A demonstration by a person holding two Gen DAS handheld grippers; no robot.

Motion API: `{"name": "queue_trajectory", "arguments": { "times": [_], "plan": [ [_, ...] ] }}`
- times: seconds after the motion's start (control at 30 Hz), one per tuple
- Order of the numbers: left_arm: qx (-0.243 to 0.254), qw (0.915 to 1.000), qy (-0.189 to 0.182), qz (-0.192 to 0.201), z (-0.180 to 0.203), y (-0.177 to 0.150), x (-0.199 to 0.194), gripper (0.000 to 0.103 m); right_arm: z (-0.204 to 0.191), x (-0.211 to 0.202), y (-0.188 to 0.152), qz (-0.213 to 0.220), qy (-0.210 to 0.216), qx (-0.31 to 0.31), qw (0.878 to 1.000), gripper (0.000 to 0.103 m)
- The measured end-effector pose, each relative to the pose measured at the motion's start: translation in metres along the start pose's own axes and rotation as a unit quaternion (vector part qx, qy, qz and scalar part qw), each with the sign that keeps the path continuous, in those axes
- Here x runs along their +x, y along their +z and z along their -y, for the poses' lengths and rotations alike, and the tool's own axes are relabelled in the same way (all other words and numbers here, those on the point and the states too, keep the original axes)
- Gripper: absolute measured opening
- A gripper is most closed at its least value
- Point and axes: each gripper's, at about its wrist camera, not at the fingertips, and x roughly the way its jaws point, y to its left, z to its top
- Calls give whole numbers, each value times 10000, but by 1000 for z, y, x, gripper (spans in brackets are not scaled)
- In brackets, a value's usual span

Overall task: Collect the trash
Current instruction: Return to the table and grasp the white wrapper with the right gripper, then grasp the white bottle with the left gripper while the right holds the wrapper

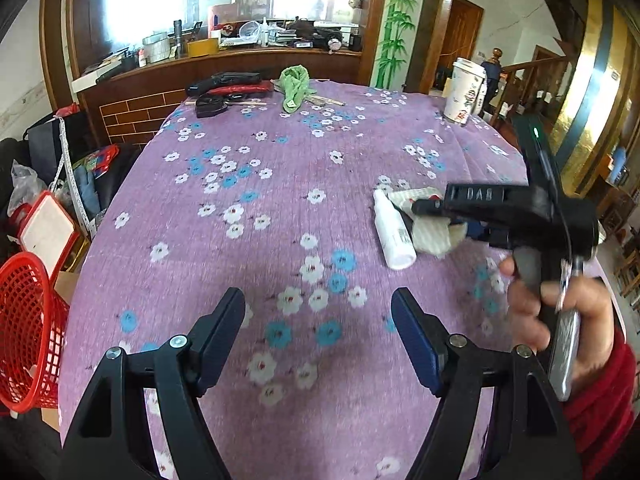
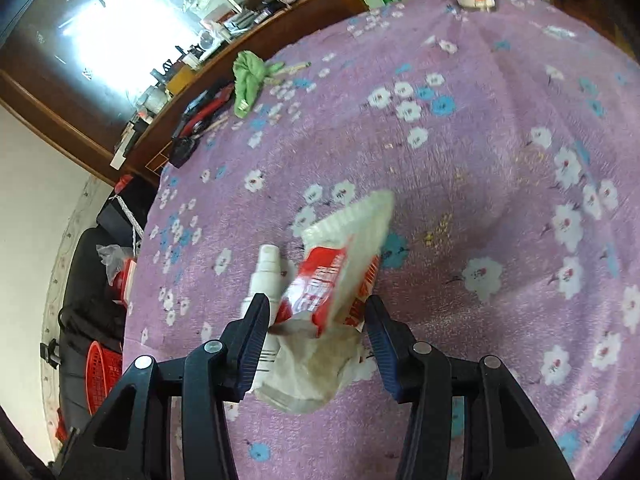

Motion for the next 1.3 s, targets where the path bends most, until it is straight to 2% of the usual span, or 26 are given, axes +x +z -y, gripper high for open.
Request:
{"name": "queue_trajectory", "arguments": {
  "times": [0.13, 0.17, 0.27, 0.33, 0.5, 0.63, 0.77, 0.8, 1.03, 1.2, 1.3],
  "plan": [
    [38, 10000, 1, -85, 14, 17, 18, 74, 3, 3, 0, -39, 220, -234, 9995, 46],
    [65, 9999, 8, -98, 19, 20, 22, 74, 4, 3, 0, -14, 245, -280, 9993, 34],
    [110, 9998, -15, -154, 35, 31, 39, 74, 12, -10, 1, 194, 259, -216, 9992, 28],
    [124, 9996, -34, -233, 46, 37, 52, 74, 18, -21, 3, 492, 44, -201, 9986, 28],
    [262, 9982, -112, -534, 70, 40, 92, 74, 30, -39, 10, 923, -205, 29, 9955, 27],
    [428, 9972, -66, -606, 80, 36, 112, 72, 32, -44, 11, 885, -155, 12, 9960, 27],
    [434, 9970, -45, -635, 77, 34, 124, 35, 29, -41, 8, 734, -158, -104, 9971, 27],
    [412, 9969, -62, -662, 75, 34, 127, 29, 26, -37, 8, 700, -164, -144, 9973, 27],
    [275, 9985, 76, -462, 49, 30, 125, 28, 16, -23, 3, 465, -240, -447, 9976, 29],
    [97, 9990, 313, -301, 24, 31, 123, 28, 0, -18, -5, 475, -545, -886, 9934, 33],
    [-6, 9990, 388, -234, 15, 32, 123, 28, -7, -13, -10, 419, -720, -1108, 9903, 41]
  ]
}}
